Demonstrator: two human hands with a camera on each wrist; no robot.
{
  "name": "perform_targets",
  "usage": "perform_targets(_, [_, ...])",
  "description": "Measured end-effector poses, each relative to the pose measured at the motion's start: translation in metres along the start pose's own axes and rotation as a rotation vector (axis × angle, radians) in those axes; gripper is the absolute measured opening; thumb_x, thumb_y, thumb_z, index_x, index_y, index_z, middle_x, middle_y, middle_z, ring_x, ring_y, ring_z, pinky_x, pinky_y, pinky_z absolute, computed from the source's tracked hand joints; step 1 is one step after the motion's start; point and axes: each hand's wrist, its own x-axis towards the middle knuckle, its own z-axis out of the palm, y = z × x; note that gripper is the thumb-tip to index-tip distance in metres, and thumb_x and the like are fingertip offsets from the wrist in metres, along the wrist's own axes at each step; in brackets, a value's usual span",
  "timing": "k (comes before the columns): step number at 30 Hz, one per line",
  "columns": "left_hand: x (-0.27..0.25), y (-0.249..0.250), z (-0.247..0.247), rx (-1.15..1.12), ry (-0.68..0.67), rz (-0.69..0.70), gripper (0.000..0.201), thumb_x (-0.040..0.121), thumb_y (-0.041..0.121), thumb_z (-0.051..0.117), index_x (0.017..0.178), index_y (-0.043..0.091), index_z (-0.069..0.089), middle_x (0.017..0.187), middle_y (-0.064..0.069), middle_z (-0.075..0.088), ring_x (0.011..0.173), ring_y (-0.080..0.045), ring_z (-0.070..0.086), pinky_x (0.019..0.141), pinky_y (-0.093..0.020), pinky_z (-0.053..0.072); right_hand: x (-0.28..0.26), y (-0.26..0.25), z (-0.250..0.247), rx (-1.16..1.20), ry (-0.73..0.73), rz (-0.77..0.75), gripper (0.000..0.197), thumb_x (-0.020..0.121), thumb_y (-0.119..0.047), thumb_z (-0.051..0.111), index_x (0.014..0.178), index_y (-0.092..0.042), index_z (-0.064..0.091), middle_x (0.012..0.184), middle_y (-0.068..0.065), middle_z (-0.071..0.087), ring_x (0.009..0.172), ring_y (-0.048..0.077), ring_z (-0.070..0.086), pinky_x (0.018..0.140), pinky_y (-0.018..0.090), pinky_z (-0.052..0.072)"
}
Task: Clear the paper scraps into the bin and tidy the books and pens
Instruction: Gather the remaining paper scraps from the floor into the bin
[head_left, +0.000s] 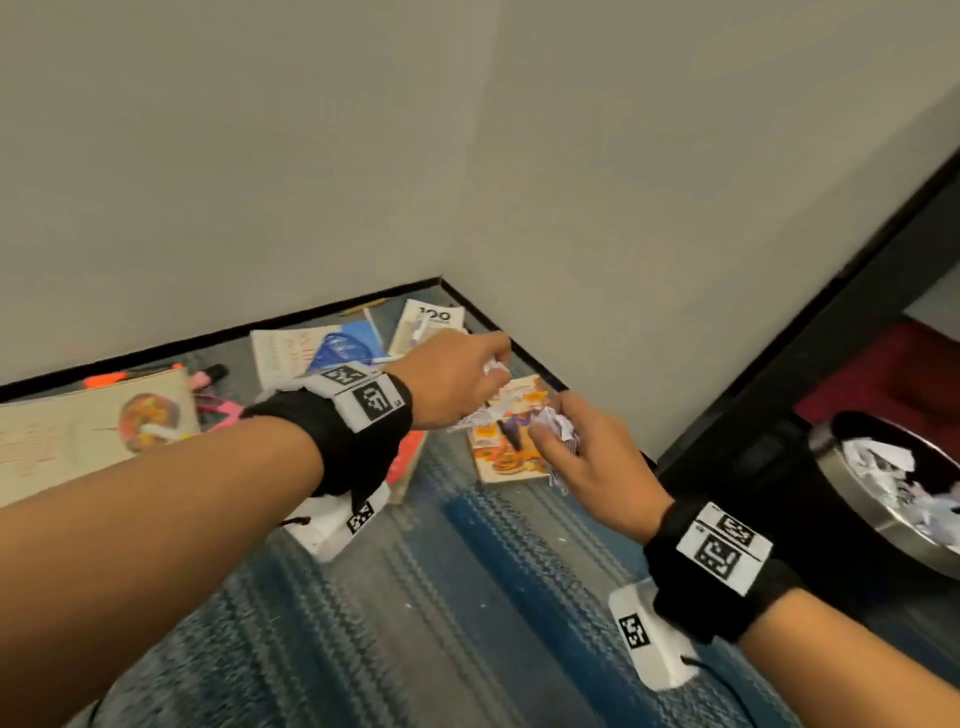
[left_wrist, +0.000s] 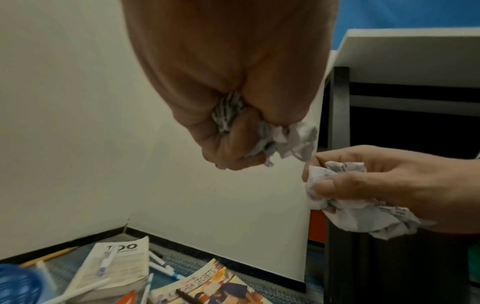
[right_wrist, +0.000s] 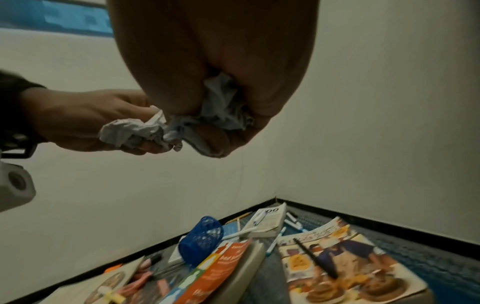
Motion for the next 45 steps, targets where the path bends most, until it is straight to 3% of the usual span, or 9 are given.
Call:
perform_targets(2, [0.025,0.023,0.015,0.031,0.014,0.016,0.019,0.097,0.028,0.047,0.106,0.012,0.055,0.097,-0.017,0.065,0.092,-0.033,0.058,0.076,-0.035,0.043,-0.013,0.028,-0.025,0.033,0.073,0.027,0.016,0.095,-0.032,0.056,0.082,-0.025,0.051,0.072,-0.013,0.060,0.065,-0.003,0.055,0.059,0.015,0.039])
perform_targets(14, [0.144,0.251,0.095,-0.223,0.128,0.343,0.016,0.096,0.032,0.052,0.094,0.017,0.055,0.073,0.000,0.060,0.066,-0.016,0.052,0.062,-0.029,0.039,-0.114,0.136,-0.211,0.035,0.567,0.202,0.018,0.094,-0.031,0.056,0.083,-0.018,0.051,0.070,-0.004,0.058,0.066,0.009,0.053,0.063,0.028,0.042])
perform_targets(19, [0.184,0.307,0.152,-0.267,0.186,0.284,0.016,0.096,0.031,0.050,0.096,0.016,0.055,0.085,-0.005,0.063,0.080,-0.025,0.057,0.072,-0.036,0.046,-0.124,0.198,-0.254,0.005,0.799,0.407,0.021,0.095,-0.032,0.052,0.085,-0.014,0.051,0.076,0.001,0.060,0.070,0.014,0.053,0.064,0.030,0.042])
perform_targets(23, [0.209,0.328,0.191,-0.293,0.182,0.162,0.022,0.098,0.033,0.044,0.104,0.015,0.057,0.095,-0.010,0.054,0.088,-0.029,0.054,0.078,-0.034,0.041,-0.123,0.241,-0.246,-0.024,0.727,0.559,0.018,0.099,-0.026,0.039,0.096,-0.011,0.049,0.098,0.013,0.059,0.091,0.027,0.052,0.074,0.034,0.034])
perform_targets(26, [0.216,0.338,0.217,-0.005,-0.122,0.237,0.028,0.100,0.026,0.038,0.120,0.013,0.052,0.119,-0.012,0.052,0.106,-0.034,0.051,0.096,-0.045,0.042,-0.125,0.252,-0.240,-0.190,0.393,0.563,0.048,0.095,-0.033,0.018,0.114,-0.011,0.057,0.120,0.012,0.060,0.109,0.028,0.049,0.093,0.037,0.034])
perform_targets(31, [0.217,0.342,0.229,0.245,-0.444,0.246,0.046,0.095,0.021,0.038,0.141,0.018,0.038,0.142,-0.012,0.043,0.131,-0.038,0.040,0.108,-0.058,0.031,-0.127,0.256,-0.243,-0.171,0.280,0.663,0.054,0.091,-0.017,0.046,0.144,-0.026,0.040,0.131,0.012,0.059,0.122,0.030,0.053,0.101,0.035,0.043])
perform_targets(35, [0.216,0.329,0.222,0.177,-0.296,0.172,0.066,0.091,0.037,0.050,0.148,0.043,0.018,0.156,-0.009,0.026,0.133,-0.039,0.039,0.105,-0.049,0.040,-0.127,0.255,-0.237,-0.165,0.437,0.649,0.063,0.086,-0.012,0.052,0.145,-0.028,0.038,0.126,0.011,0.062,0.112,0.031,0.059,0.096,0.037,0.048])
perform_targets(41, [0.208,0.319,0.185,0.135,0.097,0.346,0.049,0.095,0.049,0.040,0.142,0.035,0.040,0.132,0.002,0.058,0.114,-0.027,0.059,0.089,-0.039,0.048,-0.121,0.247,-0.242,-0.140,0.591,0.613,0.038,0.092,-0.015,0.054,0.130,-0.014,0.058,0.135,0.008,0.056,0.126,0.025,0.050,0.105,0.028,0.035])
perform_targets(45, [0.202,0.281,0.154,0.087,0.050,0.295,0.034,0.094,0.032,0.044,0.125,0.027,0.056,0.111,-0.004,0.068,0.100,-0.029,0.063,0.082,-0.038,0.051,-0.111,0.227,-0.240,-0.218,0.706,0.518,0.029,0.091,-0.010,0.052,0.117,-0.012,0.065,0.135,0.010,0.054,0.128,0.024,0.048,0.106,0.026,0.031])
